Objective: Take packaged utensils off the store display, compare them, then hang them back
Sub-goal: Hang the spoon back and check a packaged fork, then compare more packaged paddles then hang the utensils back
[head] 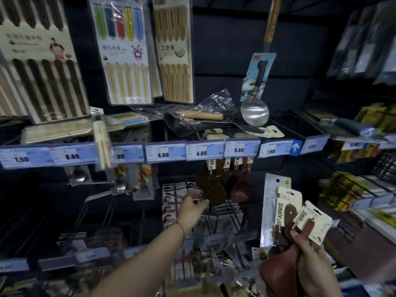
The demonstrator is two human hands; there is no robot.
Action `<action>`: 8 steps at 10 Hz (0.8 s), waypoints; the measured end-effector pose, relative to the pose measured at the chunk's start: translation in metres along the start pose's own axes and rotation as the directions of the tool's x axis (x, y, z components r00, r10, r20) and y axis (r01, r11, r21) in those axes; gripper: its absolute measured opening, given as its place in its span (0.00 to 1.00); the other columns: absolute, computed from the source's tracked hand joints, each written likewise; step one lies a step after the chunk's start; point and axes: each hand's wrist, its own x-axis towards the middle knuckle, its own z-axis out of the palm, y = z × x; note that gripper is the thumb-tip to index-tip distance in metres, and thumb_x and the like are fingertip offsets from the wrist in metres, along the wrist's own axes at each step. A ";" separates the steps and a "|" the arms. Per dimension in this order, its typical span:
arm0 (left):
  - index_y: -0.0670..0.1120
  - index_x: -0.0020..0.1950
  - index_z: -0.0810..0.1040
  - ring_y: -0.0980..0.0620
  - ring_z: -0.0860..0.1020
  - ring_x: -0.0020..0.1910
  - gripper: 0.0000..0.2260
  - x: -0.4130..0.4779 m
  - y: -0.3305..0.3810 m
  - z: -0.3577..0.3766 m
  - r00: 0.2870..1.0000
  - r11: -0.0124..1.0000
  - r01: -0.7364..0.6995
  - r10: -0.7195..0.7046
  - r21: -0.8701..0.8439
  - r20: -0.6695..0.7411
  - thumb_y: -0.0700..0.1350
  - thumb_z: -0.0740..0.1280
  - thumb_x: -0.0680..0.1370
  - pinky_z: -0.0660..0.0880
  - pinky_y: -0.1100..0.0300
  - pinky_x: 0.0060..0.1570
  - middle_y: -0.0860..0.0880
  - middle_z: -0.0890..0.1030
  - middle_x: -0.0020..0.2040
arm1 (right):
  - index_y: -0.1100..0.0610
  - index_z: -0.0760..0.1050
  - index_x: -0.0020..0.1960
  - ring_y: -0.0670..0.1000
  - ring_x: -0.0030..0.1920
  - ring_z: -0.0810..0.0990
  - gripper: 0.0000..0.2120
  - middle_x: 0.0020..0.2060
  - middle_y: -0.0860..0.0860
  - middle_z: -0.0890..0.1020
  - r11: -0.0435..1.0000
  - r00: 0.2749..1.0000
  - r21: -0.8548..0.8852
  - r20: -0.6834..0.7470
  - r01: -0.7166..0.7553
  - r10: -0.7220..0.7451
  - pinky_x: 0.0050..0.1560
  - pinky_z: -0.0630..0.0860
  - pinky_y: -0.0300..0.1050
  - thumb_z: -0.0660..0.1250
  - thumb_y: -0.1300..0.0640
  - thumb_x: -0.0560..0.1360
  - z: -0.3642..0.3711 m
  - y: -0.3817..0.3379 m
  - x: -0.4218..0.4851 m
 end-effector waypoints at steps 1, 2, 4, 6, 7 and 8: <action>0.42 0.64 0.72 0.47 0.75 0.60 0.17 0.012 0.009 0.025 0.998 0.998 -0.045 0.047 0.035 -0.045 0.40 0.69 0.77 0.72 0.62 0.55 0.46 0.73 0.59 | 0.46 0.82 0.57 0.57 0.46 0.86 0.18 0.51 0.56 0.86 0.983 0.999 0.178 0.027 -0.043 0.039 0.44 0.83 0.51 0.64 0.66 0.77 -0.017 -0.006 0.021; 0.42 0.64 0.71 0.46 0.75 0.60 0.16 0.023 0.015 0.041 0.994 0.997 -0.049 0.054 0.057 -0.091 0.40 0.68 0.77 0.74 0.57 0.60 0.44 0.74 0.60 | 0.43 0.84 0.49 0.55 0.43 0.87 0.21 0.47 0.53 0.87 0.994 0.986 0.103 0.166 -0.045 0.027 0.38 0.83 0.50 0.61 0.67 0.78 0.121 0.047 -0.027; 0.43 0.58 0.73 0.45 0.77 0.52 0.12 0.032 0.008 0.055 0.975 0.992 -0.078 0.096 0.095 -0.200 0.38 0.69 0.76 0.75 0.56 0.54 0.42 0.75 0.56 | 0.43 0.84 0.49 0.57 0.46 0.87 0.19 0.48 0.54 0.87 0.995 0.950 -0.081 0.301 -0.058 0.080 0.42 0.83 0.51 0.64 0.66 0.77 0.136 0.047 -0.039; 0.46 0.45 0.75 0.49 0.77 0.45 0.08 0.033 0.002 0.082 0.976 0.986 -0.153 0.161 0.061 -0.144 0.34 0.67 0.76 0.75 0.66 0.44 0.48 0.78 0.43 | 0.44 0.83 0.52 0.60 0.47 0.86 0.17 0.51 0.57 0.86 0.992 0.969 -0.094 0.222 -0.088 0.107 0.46 0.81 0.60 0.66 0.64 0.76 0.127 0.041 -0.023; 0.45 0.64 0.74 0.51 0.76 0.56 0.15 0.037 0.008 0.107 0.987 0.987 -0.157 0.157 0.046 -0.010 0.39 0.67 0.78 0.75 0.60 0.54 0.49 0.77 0.56 | 0.46 0.82 0.55 0.63 0.48 0.85 0.16 0.53 0.59 0.85 0.994 0.975 -0.055 0.199 -0.093 0.102 0.45 0.80 0.63 0.68 0.64 0.74 0.123 0.035 -0.020; 0.44 0.66 0.71 0.54 0.73 0.56 0.19 0.042 0.023 0.126 0.981 0.983 -0.183 0.182 -0.006 -0.074 0.40 0.69 0.76 0.71 0.59 0.56 0.51 0.75 0.54 | 0.47 0.81 0.57 0.62 0.47 0.86 0.17 0.53 0.59 0.85 0.997 0.975 -0.045 0.211 -0.068 0.077 0.41 0.81 0.59 0.66 0.65 0.75 0.115 0.035 -0.013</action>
